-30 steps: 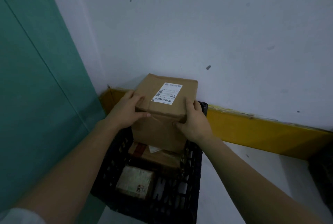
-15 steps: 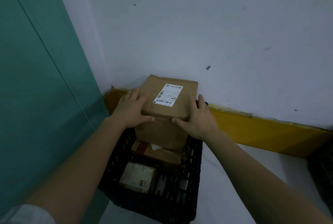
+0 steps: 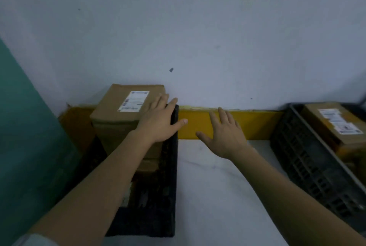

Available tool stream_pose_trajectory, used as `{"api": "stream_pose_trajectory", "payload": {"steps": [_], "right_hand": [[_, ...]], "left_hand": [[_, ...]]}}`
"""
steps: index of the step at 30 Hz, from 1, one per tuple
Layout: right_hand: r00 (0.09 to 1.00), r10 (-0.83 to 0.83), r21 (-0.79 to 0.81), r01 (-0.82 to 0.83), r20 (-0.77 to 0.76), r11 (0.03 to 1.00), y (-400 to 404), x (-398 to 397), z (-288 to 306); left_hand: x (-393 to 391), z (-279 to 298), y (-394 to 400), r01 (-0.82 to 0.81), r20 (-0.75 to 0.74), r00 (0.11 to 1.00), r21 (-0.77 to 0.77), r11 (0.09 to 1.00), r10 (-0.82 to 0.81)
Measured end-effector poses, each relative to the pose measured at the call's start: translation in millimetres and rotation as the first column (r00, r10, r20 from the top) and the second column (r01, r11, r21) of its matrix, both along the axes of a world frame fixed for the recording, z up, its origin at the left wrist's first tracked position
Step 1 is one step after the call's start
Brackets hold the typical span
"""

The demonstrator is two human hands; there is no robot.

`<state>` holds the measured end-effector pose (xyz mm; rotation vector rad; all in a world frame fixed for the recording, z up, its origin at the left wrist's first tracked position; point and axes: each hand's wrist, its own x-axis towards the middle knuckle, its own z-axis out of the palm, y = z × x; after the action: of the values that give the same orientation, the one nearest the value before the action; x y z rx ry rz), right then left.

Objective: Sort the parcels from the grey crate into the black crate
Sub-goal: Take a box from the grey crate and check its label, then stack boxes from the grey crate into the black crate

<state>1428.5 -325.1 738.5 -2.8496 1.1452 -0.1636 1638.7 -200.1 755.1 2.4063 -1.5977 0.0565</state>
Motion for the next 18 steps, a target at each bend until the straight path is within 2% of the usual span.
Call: {"api": "stream_pose_trajectory", "payload": {"steps": [8, 12, 18], "right_hand": [[0.973, -0.229, 0.026, 0.229, 0.005, 0.973, -55, -136, 1], [0.958, -0.285, 0.036, 0.284, 0.026, 0.958, -89, -205, -3], [0.936, -0.346, 0.049, 0.343, 0.061, 0.938, -155, -306, -8]], "left_hand": [[-122, -6, -89, 0.158, 0.02, 0.987, 0.047, 0.986, -0.159], [-187, -5, -136, 0.206, 0.022, 0.978, 0.027, 0.978, -0.207], [-284, -11, -200, 0.239, -0.05, 0.97, 0.015, 0.971, -0.238]]}}
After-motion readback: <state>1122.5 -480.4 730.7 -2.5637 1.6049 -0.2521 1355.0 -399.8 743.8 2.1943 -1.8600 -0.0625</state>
